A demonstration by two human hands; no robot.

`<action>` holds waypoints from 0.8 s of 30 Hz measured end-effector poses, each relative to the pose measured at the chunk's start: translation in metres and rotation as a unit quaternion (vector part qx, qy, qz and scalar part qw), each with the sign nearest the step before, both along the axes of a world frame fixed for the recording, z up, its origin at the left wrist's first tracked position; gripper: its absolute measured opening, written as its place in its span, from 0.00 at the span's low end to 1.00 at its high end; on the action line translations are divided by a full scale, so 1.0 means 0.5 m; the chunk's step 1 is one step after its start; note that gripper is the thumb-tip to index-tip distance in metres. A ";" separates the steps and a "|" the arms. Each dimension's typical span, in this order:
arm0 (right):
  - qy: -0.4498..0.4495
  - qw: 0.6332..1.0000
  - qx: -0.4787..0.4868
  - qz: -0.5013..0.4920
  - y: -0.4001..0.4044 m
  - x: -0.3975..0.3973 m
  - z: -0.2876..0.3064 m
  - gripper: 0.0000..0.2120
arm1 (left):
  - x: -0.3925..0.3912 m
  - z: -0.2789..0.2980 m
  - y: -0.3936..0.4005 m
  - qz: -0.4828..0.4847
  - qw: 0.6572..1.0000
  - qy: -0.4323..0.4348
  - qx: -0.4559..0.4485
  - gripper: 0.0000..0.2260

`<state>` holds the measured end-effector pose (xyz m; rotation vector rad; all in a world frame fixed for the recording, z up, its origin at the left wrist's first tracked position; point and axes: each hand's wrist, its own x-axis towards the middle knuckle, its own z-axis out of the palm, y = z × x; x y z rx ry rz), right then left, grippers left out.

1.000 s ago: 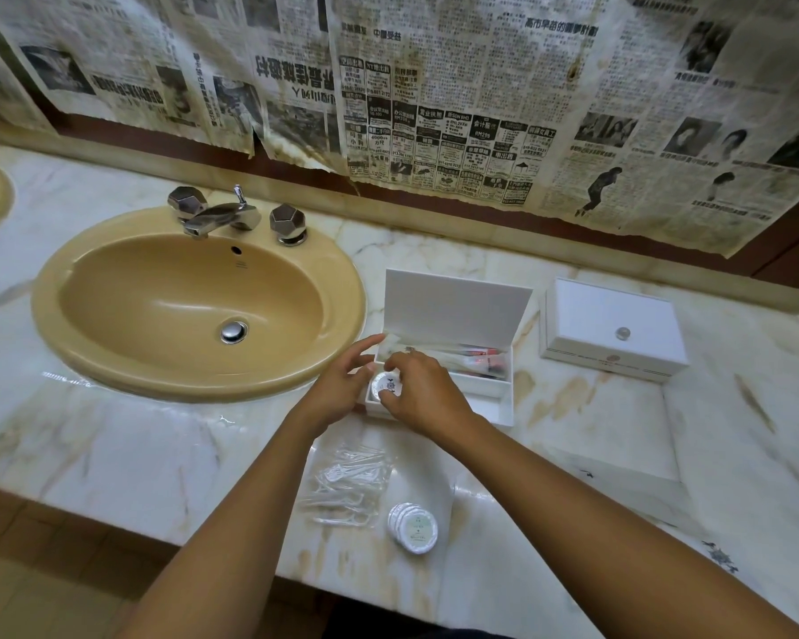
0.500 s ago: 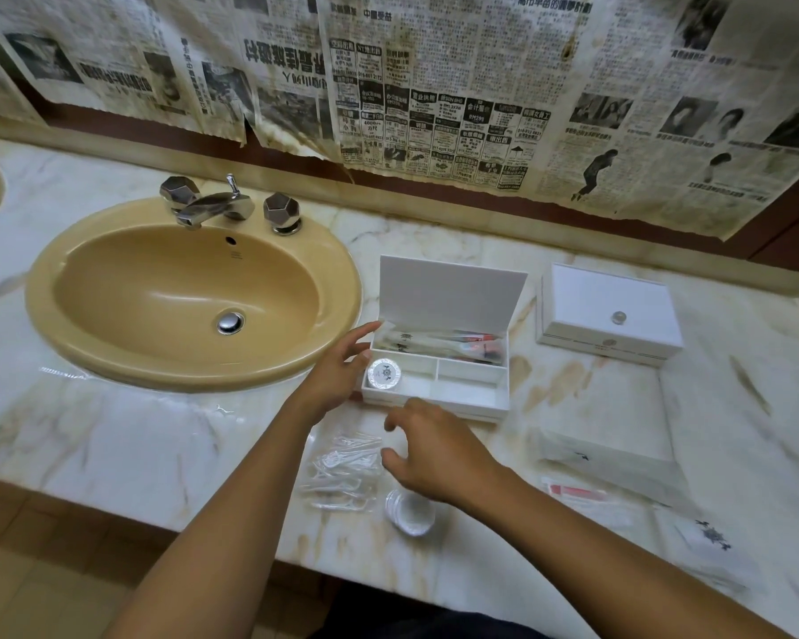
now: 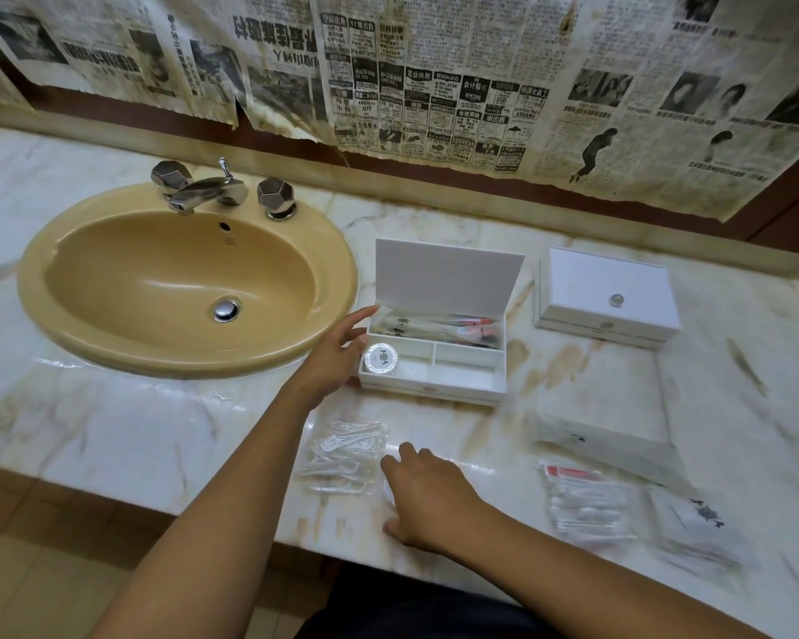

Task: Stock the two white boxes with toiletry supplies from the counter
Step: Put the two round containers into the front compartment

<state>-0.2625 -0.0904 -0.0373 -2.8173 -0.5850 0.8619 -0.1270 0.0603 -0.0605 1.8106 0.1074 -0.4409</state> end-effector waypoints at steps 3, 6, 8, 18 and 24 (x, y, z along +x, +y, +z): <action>-0.015 1.000 0.007 0.007 0.005 -0.003 -0.016 0.15 | 0.000 0.001 0.000 0.001 1.000 0.000 0.002 0.19; -0.021 0.999 0.022 0.015 0.006 -0.001 -0.025 0.13 | 0.000 0.002 0.000 -0.001 1.000 -0.001 0.005 0.19; -0.026 0.999 0.021 0.020 0.005 0.004 -0.028 0.12 | -0.001 0.002 0.001 -0.002 1.000 -0.002 0.004 0.19; -0.071 0.997 -0.001 -0.033 -0.029 0.094 -0.016 0.11 | -0.001 0.002 0.002 -0.004 1.000 -0.004 -0.002 0.19; -0.084 0.996 -0.012 -0.022 -0.024 0.104 -0.002 0.16 | -0.001 0.001 0.004 -0.005 1.000 -0.008 -0.003 0.19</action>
